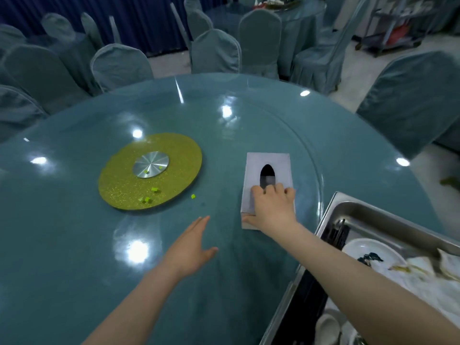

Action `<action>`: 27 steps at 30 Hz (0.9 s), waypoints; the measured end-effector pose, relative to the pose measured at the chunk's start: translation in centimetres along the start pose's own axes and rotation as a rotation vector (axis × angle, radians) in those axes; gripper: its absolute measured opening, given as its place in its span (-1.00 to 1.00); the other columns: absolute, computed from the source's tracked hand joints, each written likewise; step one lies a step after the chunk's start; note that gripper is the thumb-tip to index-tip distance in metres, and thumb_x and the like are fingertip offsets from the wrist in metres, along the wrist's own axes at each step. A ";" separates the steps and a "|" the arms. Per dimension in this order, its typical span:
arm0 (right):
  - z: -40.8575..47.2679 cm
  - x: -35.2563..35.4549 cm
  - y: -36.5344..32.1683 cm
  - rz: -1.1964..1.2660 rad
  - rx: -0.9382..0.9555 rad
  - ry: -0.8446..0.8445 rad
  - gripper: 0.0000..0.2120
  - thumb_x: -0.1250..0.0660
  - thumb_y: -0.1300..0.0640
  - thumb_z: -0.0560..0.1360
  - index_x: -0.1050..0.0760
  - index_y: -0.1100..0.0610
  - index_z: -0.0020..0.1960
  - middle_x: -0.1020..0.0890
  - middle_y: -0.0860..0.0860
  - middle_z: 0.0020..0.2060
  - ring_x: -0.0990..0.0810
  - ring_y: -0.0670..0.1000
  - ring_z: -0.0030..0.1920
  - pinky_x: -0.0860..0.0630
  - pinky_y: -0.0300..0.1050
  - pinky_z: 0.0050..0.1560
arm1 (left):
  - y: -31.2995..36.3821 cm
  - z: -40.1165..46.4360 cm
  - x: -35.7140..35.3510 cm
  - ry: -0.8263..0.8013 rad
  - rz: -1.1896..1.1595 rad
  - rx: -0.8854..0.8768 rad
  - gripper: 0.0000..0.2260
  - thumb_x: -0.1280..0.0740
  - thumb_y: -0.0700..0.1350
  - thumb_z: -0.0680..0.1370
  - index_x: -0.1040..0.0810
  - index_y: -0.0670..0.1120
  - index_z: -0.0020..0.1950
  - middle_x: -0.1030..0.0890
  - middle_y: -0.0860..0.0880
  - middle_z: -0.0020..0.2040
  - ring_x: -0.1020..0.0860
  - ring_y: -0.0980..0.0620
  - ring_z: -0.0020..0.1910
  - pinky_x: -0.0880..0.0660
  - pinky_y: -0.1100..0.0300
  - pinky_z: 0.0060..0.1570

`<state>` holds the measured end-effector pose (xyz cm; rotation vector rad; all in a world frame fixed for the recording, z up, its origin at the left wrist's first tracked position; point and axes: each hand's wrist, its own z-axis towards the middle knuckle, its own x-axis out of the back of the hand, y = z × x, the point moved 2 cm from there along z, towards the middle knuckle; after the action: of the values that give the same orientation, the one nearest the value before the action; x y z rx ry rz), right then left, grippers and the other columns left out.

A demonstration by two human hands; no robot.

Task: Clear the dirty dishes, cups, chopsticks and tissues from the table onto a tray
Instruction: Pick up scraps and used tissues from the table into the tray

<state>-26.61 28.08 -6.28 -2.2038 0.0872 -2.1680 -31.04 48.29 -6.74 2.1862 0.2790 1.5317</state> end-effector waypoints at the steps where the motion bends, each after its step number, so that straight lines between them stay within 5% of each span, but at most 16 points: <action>1: -1.2 0.0 -0.6 0.001 0.007 -0.007 -0.41 -0.34 -0.32 0.34 -0.35 0.07 0.17 -0.51 0.10 0.07 -0.37 0.14 0.13 -0.19 0.08 0.08 | 0.3 -0.4 -0.1 0.004 -0.001 -0.010 -0.29 -0.36 -0.01 0.52 -0.04 -0.05 0.55 -0.07 -0.01 0.56 -0.07 0.10 0.52 0.00 0.32 0.41; 8: -6.6 -0.2 -3.2 0.151 0.107 -0.106 -0.38 -0.24 -0.36 0.37 -0.39 0.06 0.23 -0.54 0.06 0.09 -0.33 0.12 0.23 -0.03 0.13 0.23 | 0.8 -2.3 -0.3 0.012 -0.075 -0.045 -0.30 -0.35 -0.01 0.52 -0.06 -0.06 0.55 -0.05 -0.06 0.56 -0.04 0.09 0.53 0.04 0.38 0.36; 11: -6.8 0.0 -2.7 0.256 0.100 -0.062 -0.56 -0.21 -0.31 0.43 -0.49 -0.05 0.15 -0.54 -0.02 0.07 -0.35 0.07 0.24 -0.01 0.12 0.29 | 0.6 -2.6 -0.5 -0.032 -0.129 -0.059 -0.29 -0.36 0.04 0.51 -0.06 -0.04 0.55 -0.06 -0.04 0.56 -0.04 0.10 0.53 0.03 0.41 0.34; 14: -5.5 0.2 -0.8 0.281 0.000 0.055 -0.68 -0.30 -0.18 0.44 -0.54 -0.13 0.16 -0.38 -0.03 0.27 -0.21 0.05 0.36 0.00 0.10 0.36 | 0.4 -2.4 -0.8 -0.070 -0.147 -0.070 -0.26 -0.36 0.09 0.51 -0.03 -0.01 0.56 -0.05 -0.03 0.56 -0.01 0.10 0.53 0.01 0.30 0.41; 18: -3.7 -0.4 -0.1 0.141 -0.072 -0.075 -0.62 -0.32 -0.22 0.41 -0.54 -0.17 0.20 0.01 0.08 0.54 0.16 0.16 0.51 0.11 0.27 0.42 | 0.9 -1.5 -1.2 -0.083 -0.193 -0.082 -0.22 -0.39 0.09 0.49 -0.02 -0.01 0.56 -0.08 -0.01 0.56 -0.04 0.11 0.52 -0.04 0.23 0.45; 22: -2.3 -1.1 -2.2 -0.009 -0.056 -0.230 -0.56 -0.34 -0.16 0.36 -0.53 -0.02 0.19 0.25 0.15 0.53 0.34 0.28 0.48 0.28 0.42 0.35 | 1.1 -0.4 -1.4 -0.174 -0.293 -0.061 -0.11 -0.43 0.03 0.47 0.13 -0.02 0.56 -0.06 0.07 0.55 -0.11 0.15 0.49 -0.10 0.33 0.37; 27: -1.3 -2.2 -4.6 -0.258 -0.110 -0.396 -0.37 -0.35 -0.08 0.41 -0.35 0.10 0.42 0.40 0.30 0.44 0.43 0.38 0.42 0.38 0.53 0.21 | 0.1 -0.3 -1.5 -0.332 -0.405 -0.031 -0.05 -0.44 0.01 0.47 0.26 0.07 0.54 -0.08 0.15 0.51 -0.14 0.25 0.41 -0.15 0.38 0.27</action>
<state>-27.92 32.78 -8.07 -2.7990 -0.1017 -1.8204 -31.84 47.62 -7.84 2.1497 0.5439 0.9352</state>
